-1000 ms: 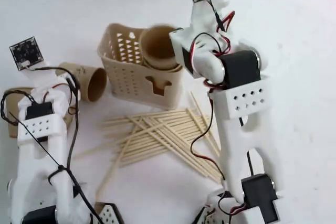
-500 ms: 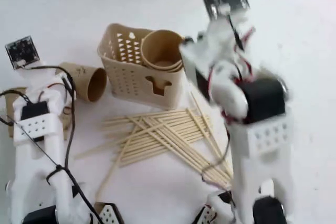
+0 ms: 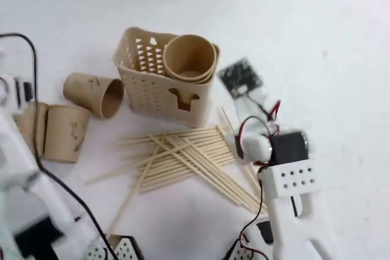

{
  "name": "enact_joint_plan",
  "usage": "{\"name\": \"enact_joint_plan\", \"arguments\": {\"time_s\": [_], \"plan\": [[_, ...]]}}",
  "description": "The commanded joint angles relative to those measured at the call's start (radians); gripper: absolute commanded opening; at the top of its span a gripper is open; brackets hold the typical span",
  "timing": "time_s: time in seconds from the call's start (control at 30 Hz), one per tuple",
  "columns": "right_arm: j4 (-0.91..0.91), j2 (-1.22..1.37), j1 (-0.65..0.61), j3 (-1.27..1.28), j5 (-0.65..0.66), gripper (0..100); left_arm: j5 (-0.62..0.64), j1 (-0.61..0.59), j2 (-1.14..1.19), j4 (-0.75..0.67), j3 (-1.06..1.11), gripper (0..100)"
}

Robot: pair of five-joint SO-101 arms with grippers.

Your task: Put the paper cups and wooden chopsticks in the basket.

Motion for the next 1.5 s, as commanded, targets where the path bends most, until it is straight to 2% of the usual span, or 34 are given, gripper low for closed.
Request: {"name": "enact_joint_plan", "arguments": {"time_s": [0.0, 0.2, 0.3, 0.37, 0.67, 0.97, 1.03, 1.23, 1.47], "plan": [[-0.071, -0.039, 0.022, 0.100, 0.017, 2.1, 0.084, -0.027, 0.286, 0.135, -0.293, 25], [-0.085, -0.042, 0.022, 0.157, 0.023, 2.1, 0.411, -0.033, 0.684, 0.382, -0.855, 26], [-0.087, -0.042, 0.019, 0.157, 0.023, 2.1, 0.560, -0.051, 0.828, 0.393, -1.007, 26], [-0.087, -0.042, 0.015, 0.157, 0.023, 2.1, 0.591, -0.059, 0.892, 0.391, -1.049, 26], [-0.087, -0.042, 0.015, 0.157, 0.023, 2.1, 0.586, -0.059, 1.023, 0.394, -1.016, 26], [-0.114, -0.042, 0.016, 0.158, 0.017, 2.1, 0.400, -0.091, 0.989, 0.394, -0.864, 25], [-0.114, -0.042, 0.016, 0.158, 0.017, 2.1, 0.379, -0.104, 0.955, 0.394, -0.845, 22], [-0.114, -0.042, 0.021, 0.158, 0.018, 2.1, 0.371, -0.124, 0.825, 0.393, -0.812, 2], [-0.116, -0.042, 0.022, 0.169, 0.020, 1.7, 0.351, -0.154, 0.608, 0.393, -0.816, 2]]}}
